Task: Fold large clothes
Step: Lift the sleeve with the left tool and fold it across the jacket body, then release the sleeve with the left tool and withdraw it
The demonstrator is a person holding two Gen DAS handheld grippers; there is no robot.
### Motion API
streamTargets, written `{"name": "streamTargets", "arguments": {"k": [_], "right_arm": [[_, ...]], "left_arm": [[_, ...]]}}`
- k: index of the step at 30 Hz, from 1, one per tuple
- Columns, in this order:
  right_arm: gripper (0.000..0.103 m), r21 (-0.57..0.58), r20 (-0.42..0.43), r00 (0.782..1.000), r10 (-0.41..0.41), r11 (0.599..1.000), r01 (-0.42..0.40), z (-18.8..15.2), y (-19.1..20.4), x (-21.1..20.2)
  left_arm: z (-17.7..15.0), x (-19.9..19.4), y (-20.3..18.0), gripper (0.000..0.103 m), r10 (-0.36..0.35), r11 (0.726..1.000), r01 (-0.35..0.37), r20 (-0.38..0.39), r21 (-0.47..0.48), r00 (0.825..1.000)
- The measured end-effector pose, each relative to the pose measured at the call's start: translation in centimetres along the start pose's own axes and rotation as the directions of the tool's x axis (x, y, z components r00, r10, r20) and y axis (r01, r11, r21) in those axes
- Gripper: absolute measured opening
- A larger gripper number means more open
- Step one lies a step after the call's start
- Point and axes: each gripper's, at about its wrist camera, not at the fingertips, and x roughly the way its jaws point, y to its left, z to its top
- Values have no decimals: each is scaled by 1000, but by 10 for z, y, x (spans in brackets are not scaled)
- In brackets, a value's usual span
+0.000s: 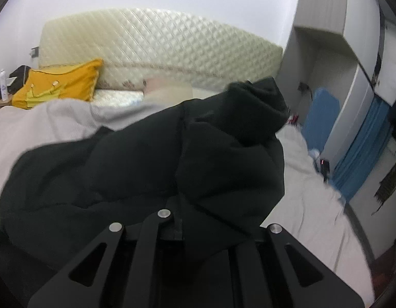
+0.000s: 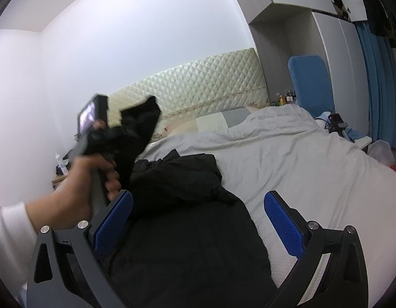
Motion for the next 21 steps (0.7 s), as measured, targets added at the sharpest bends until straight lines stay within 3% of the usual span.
{"name": "streamTargets", "arguments": {"k": [6,14,21], "right_arm": [[103,23,-23,1000,5,1000,-4,-3,-3,10],[103,33,-48,999,9,999,-8,-7,-4,20],[103,29,-49,999,-1,1000,2,-7,-2,23]], "left_arm": [[-36,39,-12,8,10,998,-5,-82,67,997],[-57,71,-15,11,20,993,0,-167,119,986],[-56,63,-13,13,-4,992,28,-190,121,982]]}}
